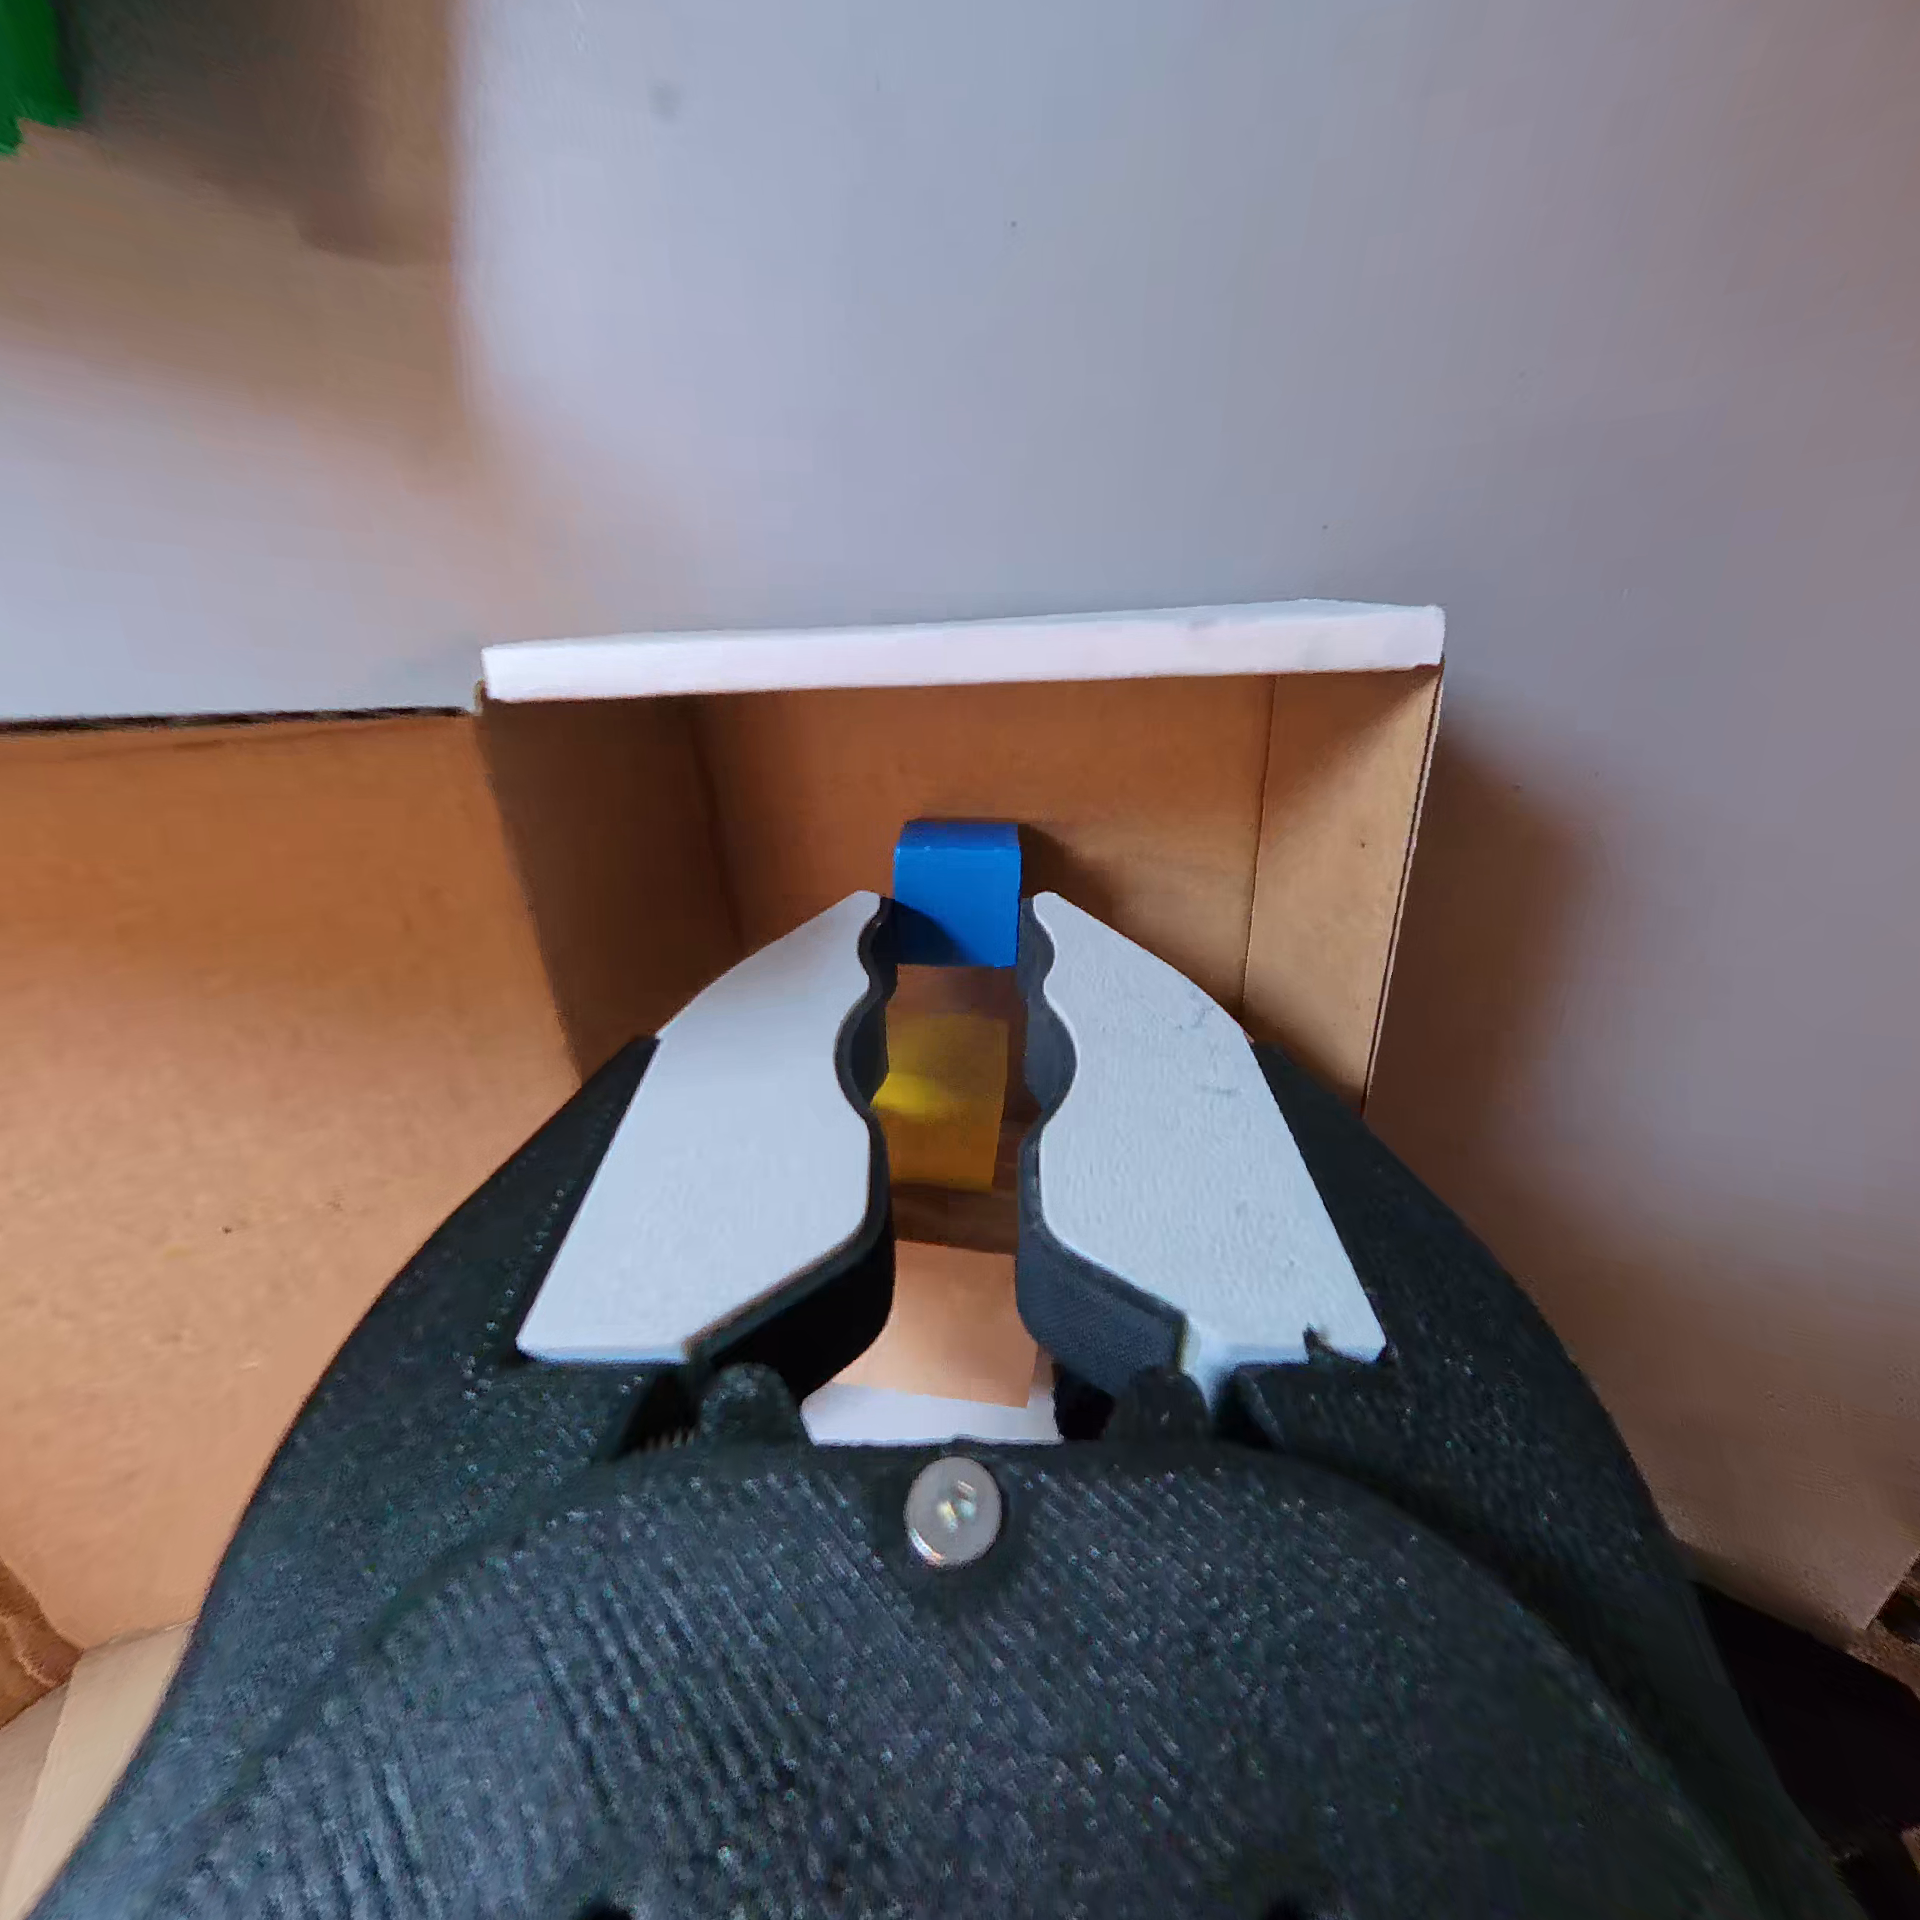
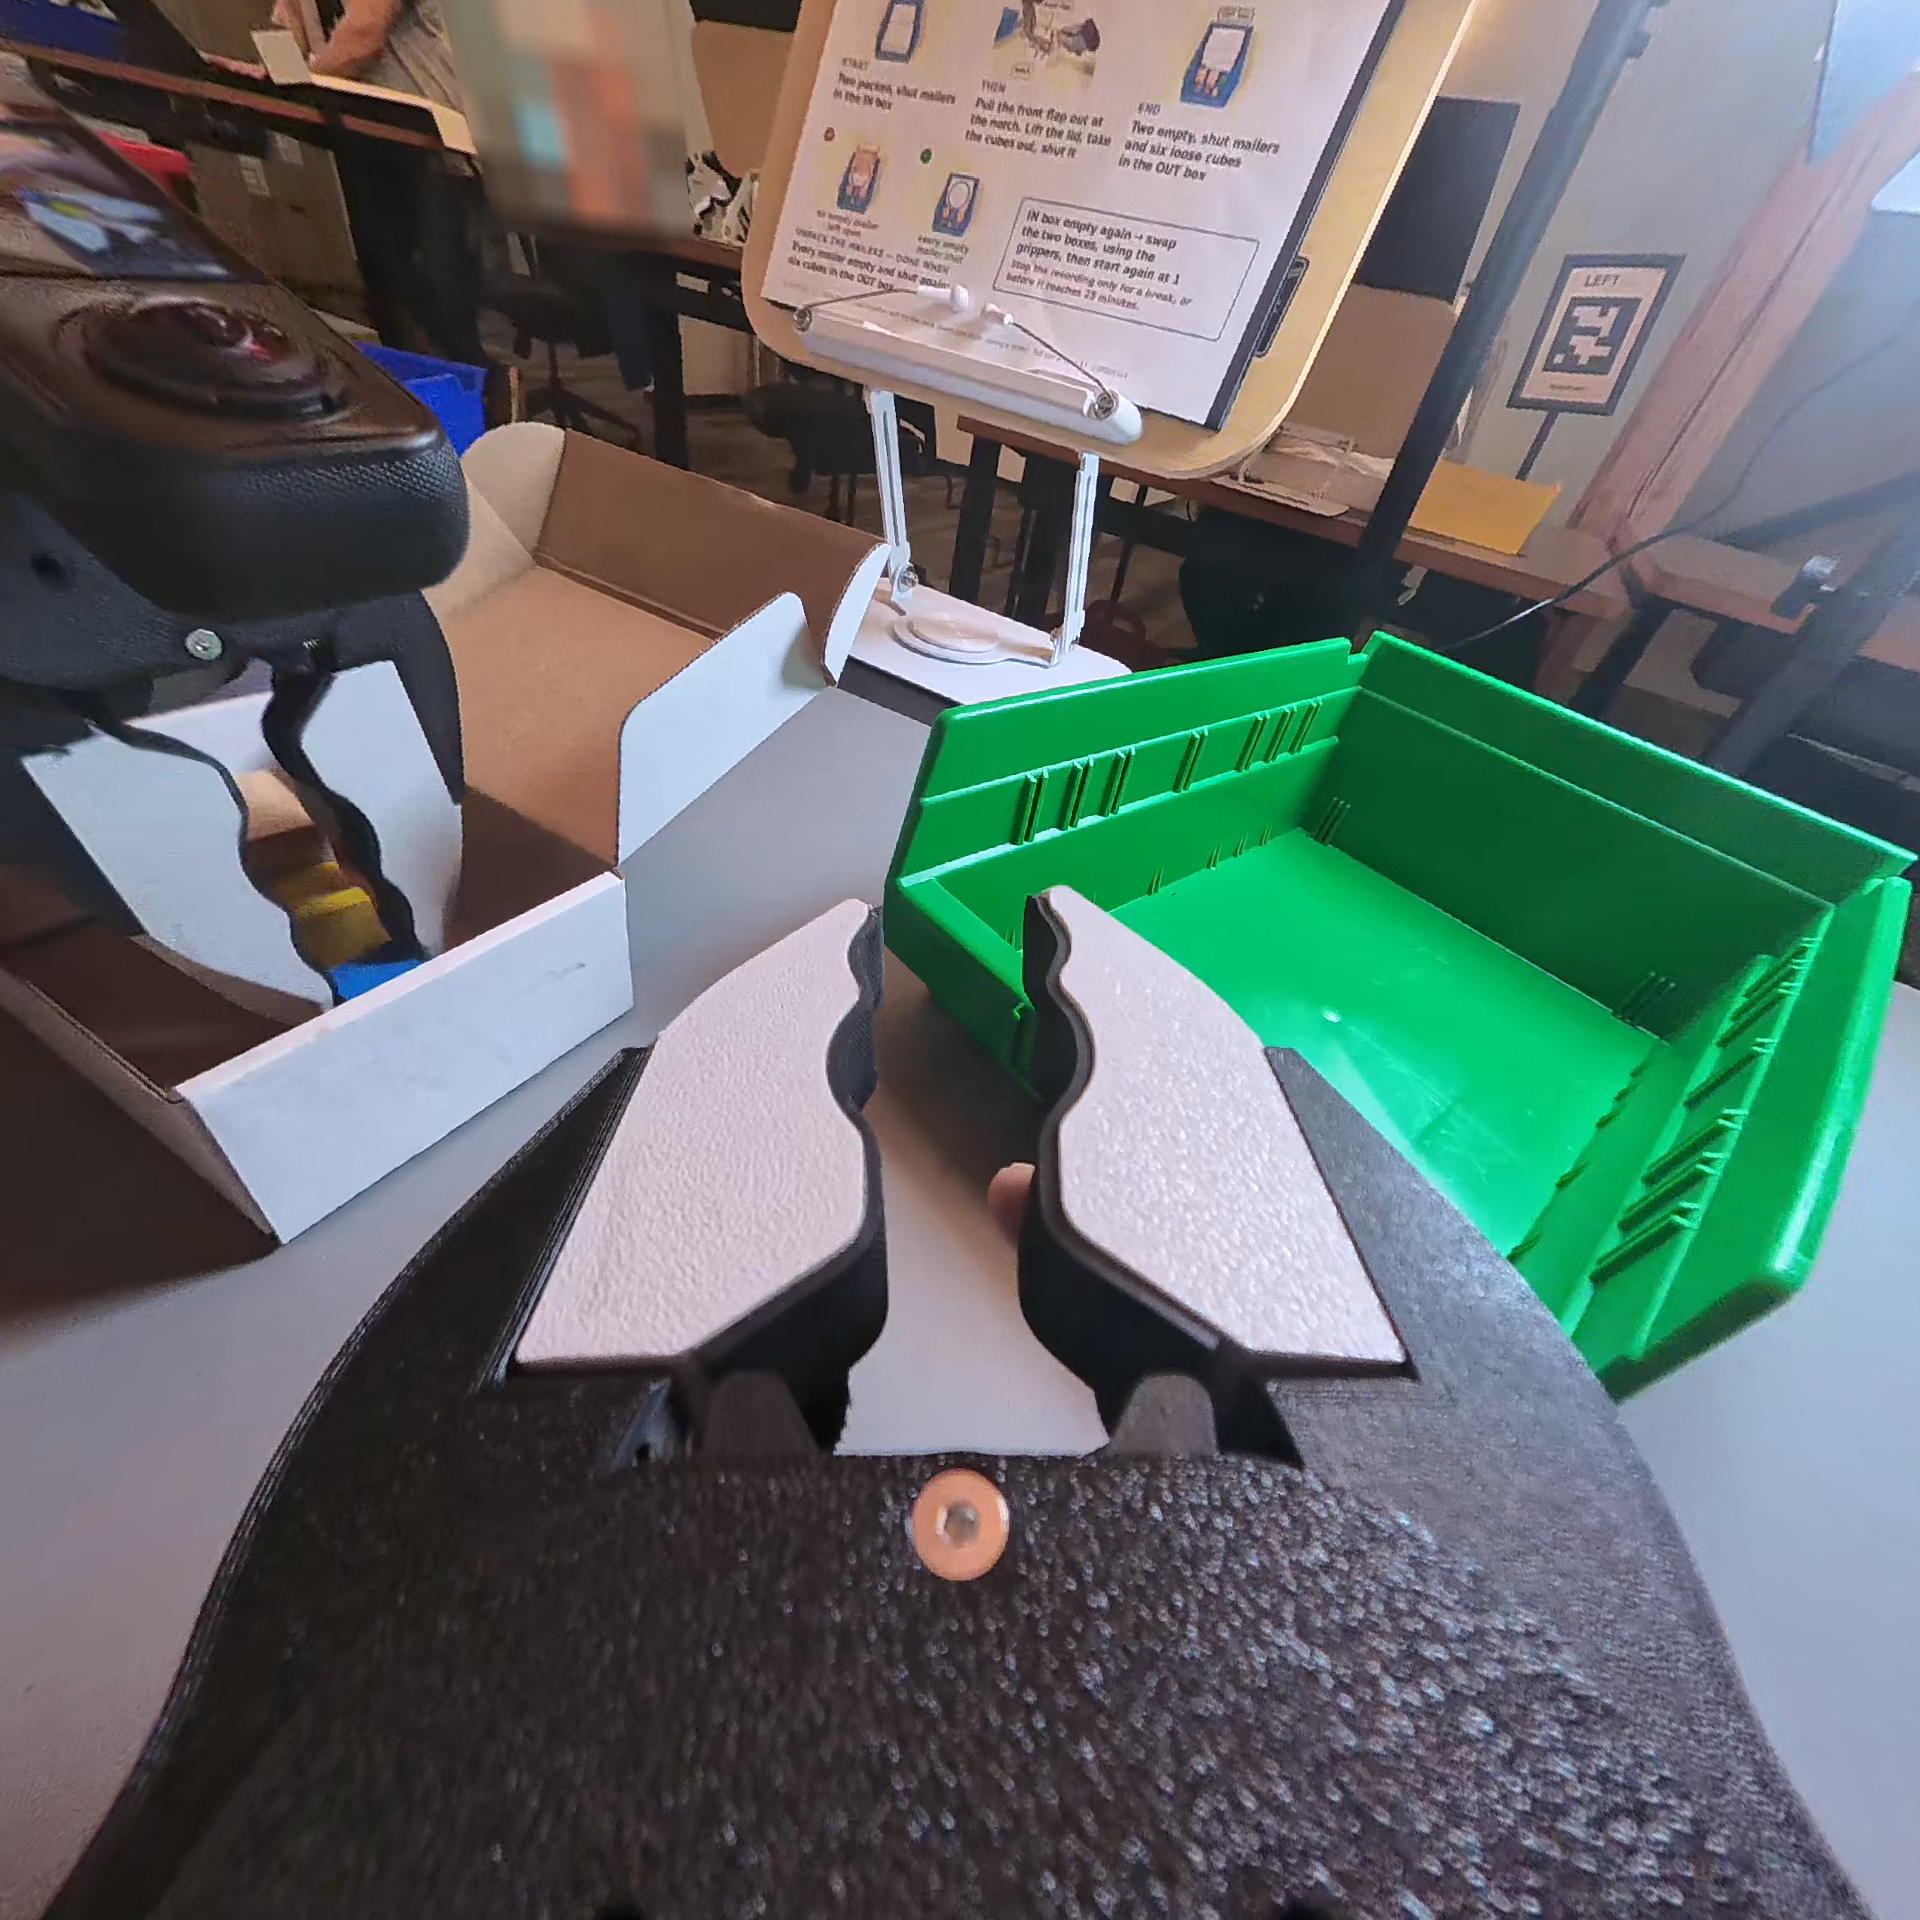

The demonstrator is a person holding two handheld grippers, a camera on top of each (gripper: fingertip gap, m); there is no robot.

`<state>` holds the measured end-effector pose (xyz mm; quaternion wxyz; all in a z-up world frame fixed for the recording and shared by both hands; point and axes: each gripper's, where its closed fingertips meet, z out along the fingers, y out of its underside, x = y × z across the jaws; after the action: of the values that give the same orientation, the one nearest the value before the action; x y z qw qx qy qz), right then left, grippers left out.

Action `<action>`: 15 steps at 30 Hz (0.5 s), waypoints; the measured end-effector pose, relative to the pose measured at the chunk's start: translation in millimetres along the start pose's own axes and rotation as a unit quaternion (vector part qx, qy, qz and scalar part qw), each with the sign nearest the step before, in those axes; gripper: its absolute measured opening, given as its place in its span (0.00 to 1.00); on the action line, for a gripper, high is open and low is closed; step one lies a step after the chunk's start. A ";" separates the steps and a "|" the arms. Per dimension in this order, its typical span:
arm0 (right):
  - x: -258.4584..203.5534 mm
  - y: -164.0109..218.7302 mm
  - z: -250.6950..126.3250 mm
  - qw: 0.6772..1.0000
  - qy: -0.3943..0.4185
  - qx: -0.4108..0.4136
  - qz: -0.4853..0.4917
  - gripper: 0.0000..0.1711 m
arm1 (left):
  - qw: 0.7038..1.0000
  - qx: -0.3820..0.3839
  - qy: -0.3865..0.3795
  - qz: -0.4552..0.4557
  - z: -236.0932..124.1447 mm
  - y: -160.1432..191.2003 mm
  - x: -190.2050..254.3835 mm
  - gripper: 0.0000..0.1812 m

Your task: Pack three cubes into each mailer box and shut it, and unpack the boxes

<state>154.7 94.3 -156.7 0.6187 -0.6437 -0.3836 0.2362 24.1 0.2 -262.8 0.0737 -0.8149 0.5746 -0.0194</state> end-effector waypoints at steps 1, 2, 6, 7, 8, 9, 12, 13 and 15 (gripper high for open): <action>-0.4 0.0 -0.1 1.000 0.000 0.000 -0.001 0.14 | 1.000 0.000 -0.002 -0.001 1.6 0.5 -0.5 0.13; -0.5 0.0 0.0 1.000 -0.001 0.000 -0.001 0.15 | 1.000 0.000 -0.004 -0.003 2.9 1.2 -1.1 0.16; 0.5 0.9 -0.1 1.000 0.001 -0.002 -0.001 0.15 | 0.999 0.034 -0.015 -0.013 -6.3 -0.4 -4.5 0.20; 1.1 1.4 -0.2 1.000 0.002 -0.003 -0.001 0.15 | 0.998 0.054 -0.024 -0.015 -16.1 -1.4 -6.6 0.20; 1.8 1.6 -0.3 1.000 0.003 -0.003 0.000 0.14 | 0.996 0.078 -0.035 -0.019 -29.5 -1.8 -9.4 0.20; 2.4 1.7 -0.5 1.000 0.004 -0.003 0.001 0.15 | 0.993 0.104 -0.044 -0.027 -45.2 -0.6 -12.0 0.20; 2.7 2.5 -0.1 1.000 0.003 -0.004 0.004 0.15 | 0.982 0.160 -0.083 -0.063 -93.5 21.9 -26.4 0.19; 2.1 3.2 0.4 1.000 0.002 -0.006 0.004 0.14 | 0.978 0.167 -0.103 -0.077 -107.4 36.3 -33.8 0.19; 0.7 4.2 1.0 1.000 -0.001 -0.008 0.003 0.14 | 0.969 0.172 -0.139 -0.113 -131.6 71.1 -48.2 0.19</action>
<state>155.2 95.8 -160.8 0.6126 -0.6497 -0.3839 0.2353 -73.9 9.2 -140.3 0.2896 -0.8440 0.4513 -0.0128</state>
